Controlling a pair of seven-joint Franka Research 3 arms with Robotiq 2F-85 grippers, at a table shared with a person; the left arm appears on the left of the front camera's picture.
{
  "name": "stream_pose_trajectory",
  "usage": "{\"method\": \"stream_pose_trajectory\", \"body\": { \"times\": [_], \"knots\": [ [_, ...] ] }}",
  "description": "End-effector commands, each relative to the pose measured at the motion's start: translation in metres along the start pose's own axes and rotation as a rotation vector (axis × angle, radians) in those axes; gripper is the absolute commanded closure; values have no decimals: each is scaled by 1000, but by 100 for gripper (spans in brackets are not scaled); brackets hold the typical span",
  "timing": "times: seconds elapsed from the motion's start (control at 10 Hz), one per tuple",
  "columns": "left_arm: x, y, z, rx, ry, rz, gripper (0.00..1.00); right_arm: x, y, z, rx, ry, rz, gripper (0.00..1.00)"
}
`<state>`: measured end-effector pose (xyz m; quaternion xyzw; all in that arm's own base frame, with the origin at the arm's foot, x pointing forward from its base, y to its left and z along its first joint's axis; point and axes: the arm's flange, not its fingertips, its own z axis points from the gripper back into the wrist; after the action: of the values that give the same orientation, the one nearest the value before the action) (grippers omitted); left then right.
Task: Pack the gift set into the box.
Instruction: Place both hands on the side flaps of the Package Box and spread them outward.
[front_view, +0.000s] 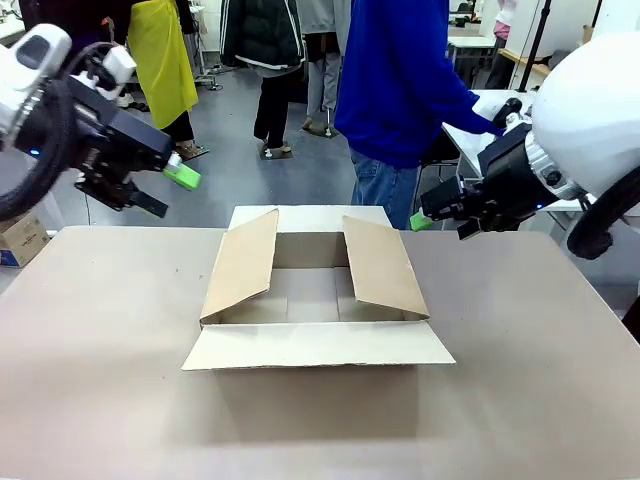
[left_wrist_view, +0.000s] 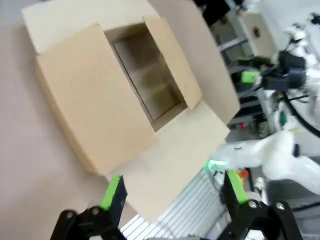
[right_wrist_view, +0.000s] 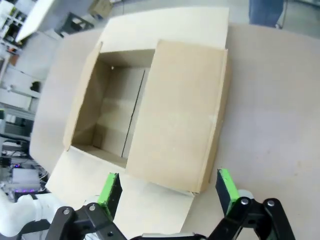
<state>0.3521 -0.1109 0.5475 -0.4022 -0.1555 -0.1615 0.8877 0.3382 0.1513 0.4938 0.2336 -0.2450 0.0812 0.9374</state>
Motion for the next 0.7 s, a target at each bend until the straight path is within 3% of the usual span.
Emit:
{"method": "stream_pose_trajectory", "body": {
  "times": [0.0, 0.1, 0.2, 0.5, 0.6],
  "knots": [
    [-19, 15, 34, -35, -35, 8, 0, 0, 0, 2, 3, -2, 0, 0],
    [0, 0, 0, 0, 0, 0, 0, 0, -14, 7, 7, 74, -77, 0],
    [5, -21, -19, 136, -7, -6, 0, 8, -6, 1, 100, 179, -35, 0],
    [47, -45, -72, 282, 67, 25, 0, -17, 20, -3, 72, 82, -98, 0],
    [65, -51, -91, 297, 158, 14, 0, -30, 32, -11, 69, 74, -132, 0]
  ]
}}
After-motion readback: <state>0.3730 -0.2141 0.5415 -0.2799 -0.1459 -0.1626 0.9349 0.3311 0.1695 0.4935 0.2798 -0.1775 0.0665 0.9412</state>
